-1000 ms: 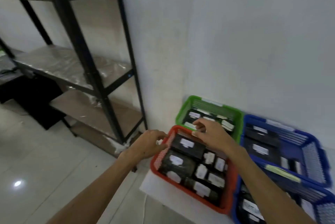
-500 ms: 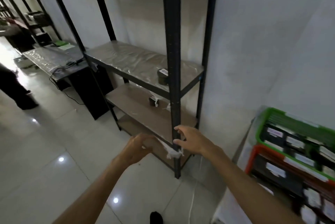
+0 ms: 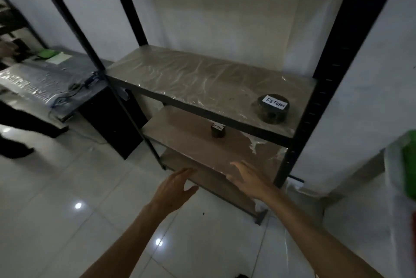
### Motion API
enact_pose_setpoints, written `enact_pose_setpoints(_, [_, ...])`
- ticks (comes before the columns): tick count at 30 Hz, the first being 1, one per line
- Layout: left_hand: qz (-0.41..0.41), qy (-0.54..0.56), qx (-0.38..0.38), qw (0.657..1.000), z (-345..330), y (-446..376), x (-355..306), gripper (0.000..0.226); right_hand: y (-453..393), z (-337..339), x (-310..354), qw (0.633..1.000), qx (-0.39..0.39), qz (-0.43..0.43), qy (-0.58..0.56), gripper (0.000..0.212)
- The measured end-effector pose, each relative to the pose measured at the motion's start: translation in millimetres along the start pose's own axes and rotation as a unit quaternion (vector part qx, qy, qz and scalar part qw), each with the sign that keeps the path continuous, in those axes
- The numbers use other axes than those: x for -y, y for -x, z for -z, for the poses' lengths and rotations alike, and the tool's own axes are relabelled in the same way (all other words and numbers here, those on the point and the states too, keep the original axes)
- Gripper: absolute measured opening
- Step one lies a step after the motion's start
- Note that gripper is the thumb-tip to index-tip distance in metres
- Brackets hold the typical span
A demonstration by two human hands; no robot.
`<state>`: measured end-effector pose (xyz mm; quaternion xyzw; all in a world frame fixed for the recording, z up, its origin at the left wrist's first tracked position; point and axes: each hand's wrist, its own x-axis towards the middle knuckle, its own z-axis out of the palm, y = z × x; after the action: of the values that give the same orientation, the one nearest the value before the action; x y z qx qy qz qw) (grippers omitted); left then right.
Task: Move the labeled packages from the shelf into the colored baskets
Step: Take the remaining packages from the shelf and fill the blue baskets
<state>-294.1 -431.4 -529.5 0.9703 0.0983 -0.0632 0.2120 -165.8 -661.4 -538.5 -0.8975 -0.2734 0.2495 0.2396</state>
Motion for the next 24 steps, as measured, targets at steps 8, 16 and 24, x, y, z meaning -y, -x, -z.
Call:
enact_pose_setpoints(8, [-0.088,0.001,0.126,0.988,-76,-106,180,0.064,-85,-136,-4,0.986,-0.088,-0.119,-0.073,0.034])
enact_pose_setpoints(16, [-0.126,0.066,0.188,0.972,-268,-231,283,0.052,-201,-312,-92,0.964,-0.079,-0.245,-0.071,0.030])
enact_pose_setpoints(24, [-0.104,0.089,0.164,0.977,-441,-349,330,0.038,-314,-427,-247,0.928,-0.169,-0.304,-0.136,0.033])
